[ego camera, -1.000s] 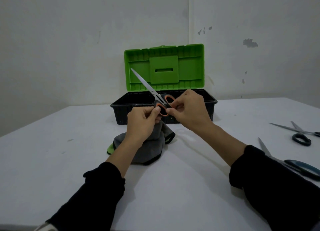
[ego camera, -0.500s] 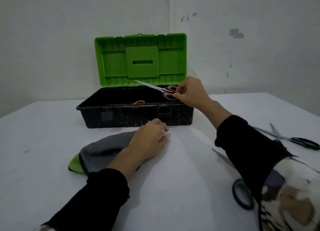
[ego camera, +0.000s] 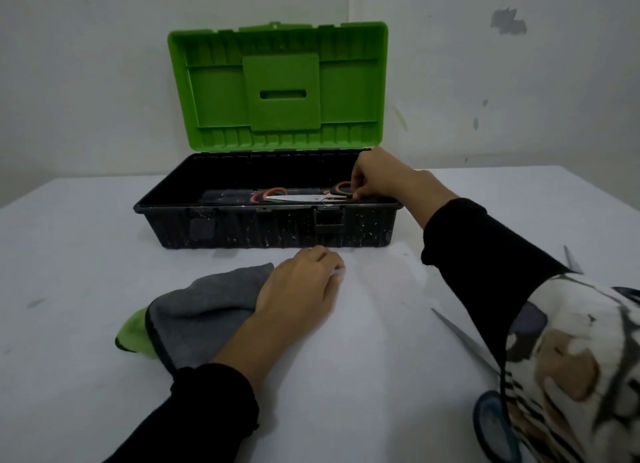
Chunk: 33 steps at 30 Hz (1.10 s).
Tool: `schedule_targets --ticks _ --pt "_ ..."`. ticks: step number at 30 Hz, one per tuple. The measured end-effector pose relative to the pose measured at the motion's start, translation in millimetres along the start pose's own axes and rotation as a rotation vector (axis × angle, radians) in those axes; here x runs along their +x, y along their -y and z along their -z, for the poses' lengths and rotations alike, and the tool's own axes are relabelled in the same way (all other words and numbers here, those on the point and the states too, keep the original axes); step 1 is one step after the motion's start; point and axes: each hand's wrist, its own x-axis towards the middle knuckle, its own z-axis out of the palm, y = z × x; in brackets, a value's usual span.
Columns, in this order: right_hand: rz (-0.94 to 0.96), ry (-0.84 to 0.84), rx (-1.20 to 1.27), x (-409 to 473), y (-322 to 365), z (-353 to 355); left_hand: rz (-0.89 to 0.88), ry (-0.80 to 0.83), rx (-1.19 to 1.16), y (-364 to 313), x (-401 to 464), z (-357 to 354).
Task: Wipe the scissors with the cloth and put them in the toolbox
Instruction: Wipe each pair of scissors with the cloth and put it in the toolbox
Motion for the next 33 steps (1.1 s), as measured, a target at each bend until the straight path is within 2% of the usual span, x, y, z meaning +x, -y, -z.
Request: schedule_targets --ticks 5,8,12,15,20,25,29,33 --pt "0.035 -0.065 0.062 -9 2 3 0.001 0.036 0.054 -3 0 2" --pt "0.049 -0.198 0.085 -26 6 7 -0.009 0.072 0.081 -9 -1 4" --pt "0.055 -0.385 0.106 -72 8 11 -0.034 0.037 0.012 -27 -12 1" --pt "0.037 -0.438 0.147 -122 5 9 -0.059 0.012 -0.045 -51 -26 -2" --pt "-0.011 -0.381 0.1 -209 1 -4 -0.011 -0.011 -0.168 -86 -50 -2" --pt "-0.109 -0.231 0.146 -277 -1 -9 0.002 0.027 -0.114 -97 -64 -4" --pt "-0.122 -0.158 0.179 -301 -3 -18 0.011 0.037 -0.117 -98 -64 -3" --pt "-0.147 -0.2 0.216 -302 -10 -24 0.0 0.024 -0.127 -98 -66 -4"
